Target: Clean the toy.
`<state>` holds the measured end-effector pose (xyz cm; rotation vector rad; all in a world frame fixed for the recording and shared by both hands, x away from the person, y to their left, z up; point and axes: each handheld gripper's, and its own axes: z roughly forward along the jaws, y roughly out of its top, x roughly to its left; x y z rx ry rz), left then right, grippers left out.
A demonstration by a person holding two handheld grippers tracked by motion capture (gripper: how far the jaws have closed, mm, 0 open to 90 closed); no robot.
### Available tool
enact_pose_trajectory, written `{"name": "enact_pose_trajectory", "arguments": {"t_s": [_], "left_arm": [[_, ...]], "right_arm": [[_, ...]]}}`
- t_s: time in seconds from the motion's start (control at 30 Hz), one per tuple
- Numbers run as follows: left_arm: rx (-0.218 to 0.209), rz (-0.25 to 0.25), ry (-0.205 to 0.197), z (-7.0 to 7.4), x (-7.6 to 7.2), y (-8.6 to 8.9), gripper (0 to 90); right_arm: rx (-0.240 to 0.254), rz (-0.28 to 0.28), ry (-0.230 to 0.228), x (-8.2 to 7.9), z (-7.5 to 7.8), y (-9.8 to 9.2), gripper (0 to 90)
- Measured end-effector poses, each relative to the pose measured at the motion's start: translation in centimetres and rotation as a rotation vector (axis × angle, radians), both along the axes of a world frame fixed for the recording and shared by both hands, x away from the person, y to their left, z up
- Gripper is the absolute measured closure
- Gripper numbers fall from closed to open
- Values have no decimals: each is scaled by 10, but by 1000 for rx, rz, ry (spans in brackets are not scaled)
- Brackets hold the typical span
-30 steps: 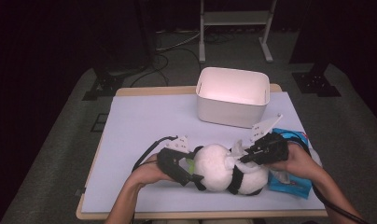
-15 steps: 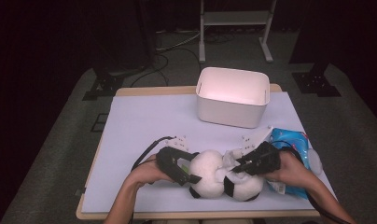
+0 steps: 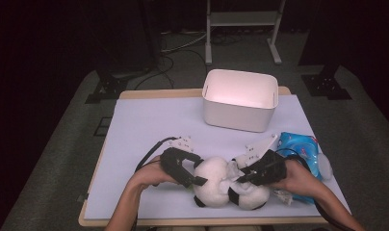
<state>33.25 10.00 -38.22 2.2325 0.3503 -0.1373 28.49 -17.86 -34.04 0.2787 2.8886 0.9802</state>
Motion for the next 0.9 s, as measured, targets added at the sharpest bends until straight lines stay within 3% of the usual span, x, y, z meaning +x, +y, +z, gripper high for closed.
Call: {"name": "enact_pose_trajectory", "arguments": {"t_s": [0.27,0.47,0.6,0.67,0.8,0.9], "left_arm": [[9,-31,55,-6,15,-6,66],[-3,-70,66,-11,16,-18,66],[-7,-96,36,-12,15,-20,231],[-24,-84,34,-12,16,-17,335],[-40,-76,33,-11,20,-13,393],[-41,-67,10,-8,23,-10,406]], "right_arm": [[-10,7,-7,0,0,3,783],[0,-2,-2,4,0,3,782],[-4,-4,4,7,0,4,782],[5,-6,18,12,0,4,783],[18,-12,31,21,3,5,784],[14,-12,25,26,5,8,785]]}}
